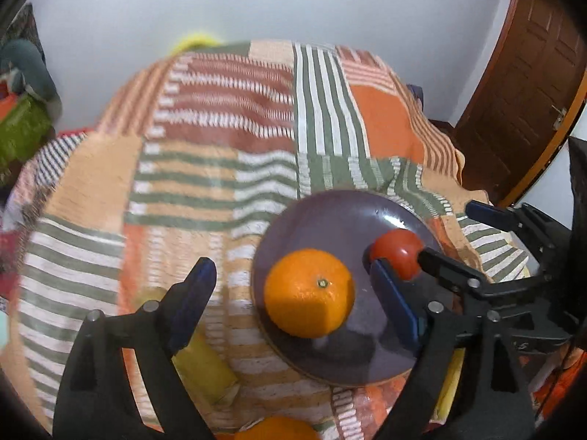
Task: Organize fruits
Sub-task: 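Carry the orange onto the purple plate with the left gripper while the right gripper places the tomato beside it, then grasp a second large orange with the left gripper while the right gripper grasps the yellow squash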
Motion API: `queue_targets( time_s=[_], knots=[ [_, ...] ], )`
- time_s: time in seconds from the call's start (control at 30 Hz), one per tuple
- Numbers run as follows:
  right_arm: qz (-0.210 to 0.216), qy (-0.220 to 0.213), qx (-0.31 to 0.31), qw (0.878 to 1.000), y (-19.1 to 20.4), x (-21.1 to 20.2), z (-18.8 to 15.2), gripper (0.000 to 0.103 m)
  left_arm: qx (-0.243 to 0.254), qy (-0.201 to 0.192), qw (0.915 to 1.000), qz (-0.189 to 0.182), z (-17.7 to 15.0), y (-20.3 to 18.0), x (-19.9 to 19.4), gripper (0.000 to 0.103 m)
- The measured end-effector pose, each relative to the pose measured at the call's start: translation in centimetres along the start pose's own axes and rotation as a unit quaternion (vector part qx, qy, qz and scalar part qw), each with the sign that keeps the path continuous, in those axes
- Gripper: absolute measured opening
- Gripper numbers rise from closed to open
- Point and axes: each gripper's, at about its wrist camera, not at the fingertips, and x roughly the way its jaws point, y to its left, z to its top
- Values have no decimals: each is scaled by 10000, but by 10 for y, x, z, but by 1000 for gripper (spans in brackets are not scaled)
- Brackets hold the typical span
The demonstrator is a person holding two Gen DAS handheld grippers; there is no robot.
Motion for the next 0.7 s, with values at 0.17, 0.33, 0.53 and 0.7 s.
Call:
queue_targets(
  time_s=[0.17,0.33,0.53,0.7],
  knots=[
    [-139,-244,-125,9995,6,-45,-10,86,234,-235,9994,49,-7,-6,-41,87],
    [-31,-314,-108,9994,14,-72,-27,87,591,-420,9971,246,-29,-13,-83,87],
    [-66,-111,-262,9996,29,-82,-66,87,738,-446,9958,315,-60,-9,-113,90],
    [172,199,-82,9996,39,-68,-97,87,523,-227,9976,388,-89,2,-106,94]
  ],
)
